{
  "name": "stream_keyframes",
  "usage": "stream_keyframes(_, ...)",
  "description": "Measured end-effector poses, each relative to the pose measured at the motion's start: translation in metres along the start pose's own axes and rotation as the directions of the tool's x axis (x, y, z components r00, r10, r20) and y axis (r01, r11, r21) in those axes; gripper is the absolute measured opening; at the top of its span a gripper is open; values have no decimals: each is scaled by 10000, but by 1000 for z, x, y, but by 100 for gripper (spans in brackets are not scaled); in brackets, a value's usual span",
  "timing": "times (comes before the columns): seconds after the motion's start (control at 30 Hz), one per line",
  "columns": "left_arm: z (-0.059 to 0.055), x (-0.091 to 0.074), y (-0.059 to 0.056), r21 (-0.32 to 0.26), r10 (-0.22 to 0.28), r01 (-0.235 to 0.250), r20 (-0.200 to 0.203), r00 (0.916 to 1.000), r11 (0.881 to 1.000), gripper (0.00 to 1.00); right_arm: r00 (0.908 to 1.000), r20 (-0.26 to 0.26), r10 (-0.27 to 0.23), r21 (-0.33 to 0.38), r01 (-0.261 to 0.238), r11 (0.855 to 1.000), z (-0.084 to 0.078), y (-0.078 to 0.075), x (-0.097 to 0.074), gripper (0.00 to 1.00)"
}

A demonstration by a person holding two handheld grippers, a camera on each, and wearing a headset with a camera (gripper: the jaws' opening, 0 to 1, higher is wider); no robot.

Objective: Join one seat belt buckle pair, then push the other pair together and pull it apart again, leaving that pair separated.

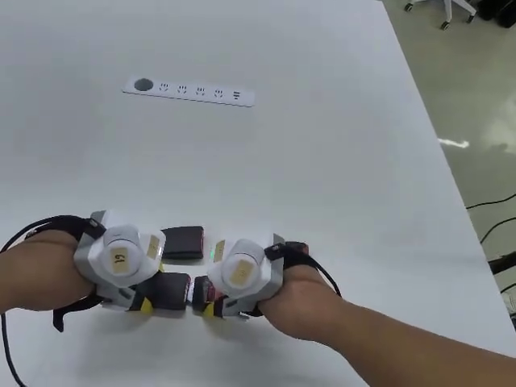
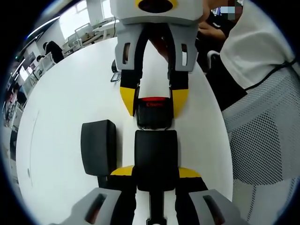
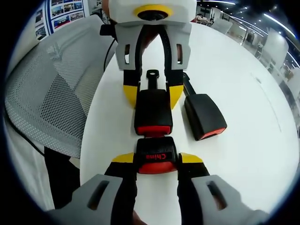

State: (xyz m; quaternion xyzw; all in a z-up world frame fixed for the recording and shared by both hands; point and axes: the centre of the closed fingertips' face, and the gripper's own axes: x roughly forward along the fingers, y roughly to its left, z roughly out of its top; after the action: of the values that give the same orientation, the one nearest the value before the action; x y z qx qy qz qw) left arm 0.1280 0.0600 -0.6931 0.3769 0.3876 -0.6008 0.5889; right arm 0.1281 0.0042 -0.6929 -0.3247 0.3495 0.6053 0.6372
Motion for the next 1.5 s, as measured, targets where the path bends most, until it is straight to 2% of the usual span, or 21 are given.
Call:
stream_keyframes(0.13, -1, 0, 1, -300, 12, -12, 28, 10000, 9996, 31, 10000, -12, -3, 29, 3, 10000, -2, -1, -1, 30)
stream_keyframes(0.17, -1, -1, 1, -294, 37, -35, 70, 10000, 9996, 31, 9999, -91, -79, -249, 77, 9997, -3, -2, -2, 30)
stream_keyframes(0.57, -3, -2, 2, -425, 37, -30, 153, 9999, 9991, 30, 10000, 23, 59, -89, -58, 9999, -4, -4, -6, 29)
stream_keyframes(0.73, -4, -2, 3, -401, 45, -45, 10, 10000, 9992, 30, 10000, -13, 65, -27, -65, 10000, -3, -4, -8, 29)
stream_keyframes(0.97, -3, -3, 3, -765, 51, -36, 203, 9998, 9971, 31, 10000, 3, 42, 212, -42, 9998, -2, -4, -8, 31)
stream_keyframes(1.17, 0, -3, 2, -487, -11, 2, -202, 9998, 9988, 32, 9999, 124, -43, 140, 42, 9999, -3, -4, -8, 32)
stream_keyframes(1.3, 0, -3, 2, -477, -4, -7, -237, 9997, 9989, 33, 9998, 147, -102, 19, 102, 9999, -4, -4, -6, 32)
stream_keyframes(1.43, 0, -3, 3, -528, 118, -130, -226, 9997, 9985, 33, 9996, 269, -32, 330, 23, 9995, -2, -4, -10, 33)
stream_keyframes(1.5, 1, -3, 3, -865, 82, -94, -134, 9999, 9962, 33, 9996, 286, -87, 438, 74, 9990, -3, -6, -10, 33)
